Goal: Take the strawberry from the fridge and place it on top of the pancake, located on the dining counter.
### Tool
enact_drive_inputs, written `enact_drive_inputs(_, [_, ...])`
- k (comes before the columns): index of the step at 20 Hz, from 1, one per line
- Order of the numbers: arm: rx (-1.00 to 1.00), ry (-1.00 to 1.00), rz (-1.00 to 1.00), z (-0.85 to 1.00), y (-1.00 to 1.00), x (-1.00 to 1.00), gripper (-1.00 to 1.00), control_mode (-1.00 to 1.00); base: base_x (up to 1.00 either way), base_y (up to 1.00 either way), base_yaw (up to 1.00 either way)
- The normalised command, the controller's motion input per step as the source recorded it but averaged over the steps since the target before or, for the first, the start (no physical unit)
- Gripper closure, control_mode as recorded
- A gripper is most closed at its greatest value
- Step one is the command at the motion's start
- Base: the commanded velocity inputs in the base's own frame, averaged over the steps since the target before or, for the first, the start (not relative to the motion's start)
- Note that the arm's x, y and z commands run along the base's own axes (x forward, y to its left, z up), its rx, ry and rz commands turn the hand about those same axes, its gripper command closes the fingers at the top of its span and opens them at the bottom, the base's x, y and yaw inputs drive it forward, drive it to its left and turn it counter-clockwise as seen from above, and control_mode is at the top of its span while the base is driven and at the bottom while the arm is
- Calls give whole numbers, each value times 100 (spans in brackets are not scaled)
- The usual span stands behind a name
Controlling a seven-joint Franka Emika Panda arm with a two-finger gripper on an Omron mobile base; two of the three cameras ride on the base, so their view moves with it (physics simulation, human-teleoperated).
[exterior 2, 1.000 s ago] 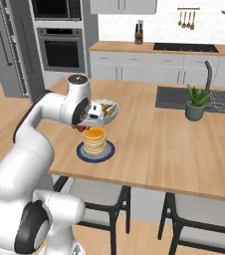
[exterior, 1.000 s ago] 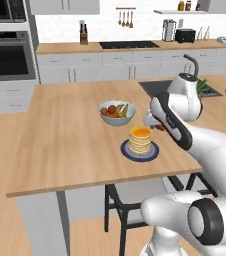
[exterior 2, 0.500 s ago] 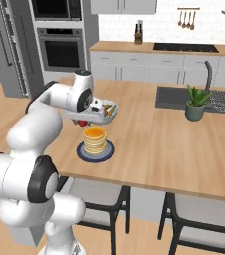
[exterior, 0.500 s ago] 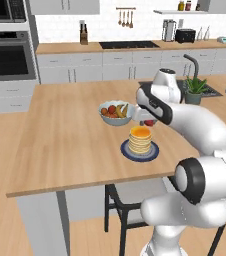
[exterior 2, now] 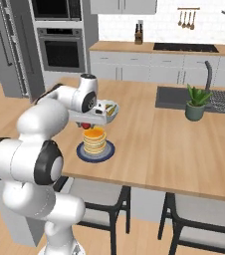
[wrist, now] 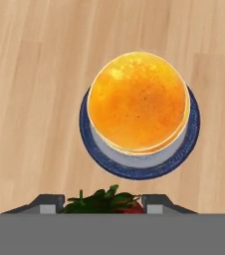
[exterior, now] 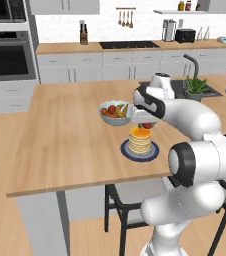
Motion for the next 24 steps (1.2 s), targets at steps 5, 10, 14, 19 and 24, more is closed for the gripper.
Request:
enact_drive_inputs(5, [-1,0,0,-19,-1,28,100,-100,0,0,0])
enact_drive_inputs(10, [-1,0,0,-20,0,48,100,-100,0,0,0])
enact_drive_inputs(14, [-1,0,0,-13,0,35,100,-100,0,0,0])
enact_drive_inputs(19, [-2,0,0,-17,0,9,100,-100,0,0,0])
enact_drive_inputs(24, [-1,0,0,-18,0,3,100,-100,0,0,0])
